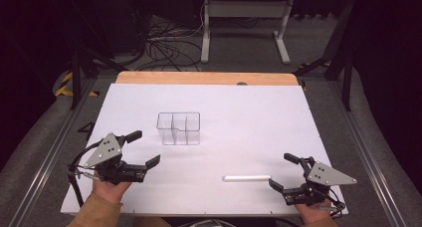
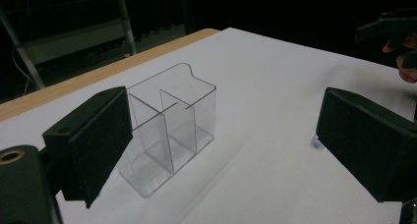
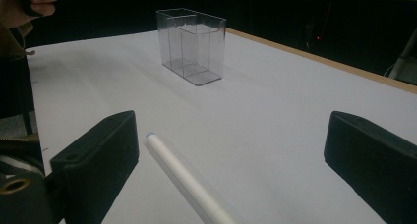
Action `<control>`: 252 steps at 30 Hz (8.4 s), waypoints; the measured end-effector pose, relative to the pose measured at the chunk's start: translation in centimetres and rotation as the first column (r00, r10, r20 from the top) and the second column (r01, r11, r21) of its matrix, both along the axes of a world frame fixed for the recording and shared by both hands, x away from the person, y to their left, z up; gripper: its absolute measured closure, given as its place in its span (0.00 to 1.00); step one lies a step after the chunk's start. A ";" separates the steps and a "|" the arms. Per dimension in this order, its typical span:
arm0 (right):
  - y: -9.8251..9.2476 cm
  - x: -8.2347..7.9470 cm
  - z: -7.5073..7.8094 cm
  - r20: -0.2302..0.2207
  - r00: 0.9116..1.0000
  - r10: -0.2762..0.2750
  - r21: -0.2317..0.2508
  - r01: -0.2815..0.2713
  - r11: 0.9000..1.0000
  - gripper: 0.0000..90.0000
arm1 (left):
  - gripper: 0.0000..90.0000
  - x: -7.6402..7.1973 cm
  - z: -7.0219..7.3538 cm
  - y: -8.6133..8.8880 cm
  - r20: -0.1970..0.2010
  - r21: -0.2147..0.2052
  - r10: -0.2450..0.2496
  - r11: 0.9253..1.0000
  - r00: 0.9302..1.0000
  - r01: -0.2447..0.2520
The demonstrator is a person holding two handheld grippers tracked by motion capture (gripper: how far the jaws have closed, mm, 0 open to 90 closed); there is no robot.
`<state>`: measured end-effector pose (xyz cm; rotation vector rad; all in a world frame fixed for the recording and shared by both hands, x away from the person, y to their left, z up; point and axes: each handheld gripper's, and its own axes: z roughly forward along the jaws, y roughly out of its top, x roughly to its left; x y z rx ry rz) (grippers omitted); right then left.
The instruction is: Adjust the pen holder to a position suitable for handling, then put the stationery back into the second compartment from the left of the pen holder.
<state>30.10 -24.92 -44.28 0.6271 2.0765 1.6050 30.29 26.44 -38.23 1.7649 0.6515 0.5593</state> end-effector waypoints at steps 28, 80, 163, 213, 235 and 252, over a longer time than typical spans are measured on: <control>0.1 -0.1 -0.1 -0.004 1.000 0.018 -0.012 -0.018 1.000 0.08 | 0.26 4.2 2.7 -2.0 -0.085 0.152 -0.214 0.962 0.973 0.224; 0.2 0.2 -0.3 -0.029 0.997 0.067 0.002 -0.067 0.998 0.08 | 0.47 13.3 2.0 -4.7 -0.309 0.589 -0.077 0.767 0.948 0.254; 0.2 0.2 -0.4 -0.018 0.995 0.098 -0.002 -0.098 0.995 0.07 | 0.97 10.2 0.4 -11.9 -0.393 0.544 -0.462 0.580 0.795 0.606; 3.1 2.7 4.9 -0.077 0.989 0.126 -0.206 -0.140 0.969 0.03 | 0.00 0.1 -1.3 -0.5 -0.070 0.034 -0.126 0.991 0.990 0.129; 5.6 4.6 6.0 -0.206 0.952 0.224 -0.374 -0.288 0.881 0.11 | 0.01 -1.0 -3.8 1.3 -0.086 -0.023 -0.001 1.000 0.996 -0.001; 8.0 5.7 4.4 -0.300 0.923 0.241 -0.514 -0.369 0.774 0.18 | 0.01 -1.5 -4.2 2.5 -0.052 -0.034 0.076 0.996 0.996 -0.078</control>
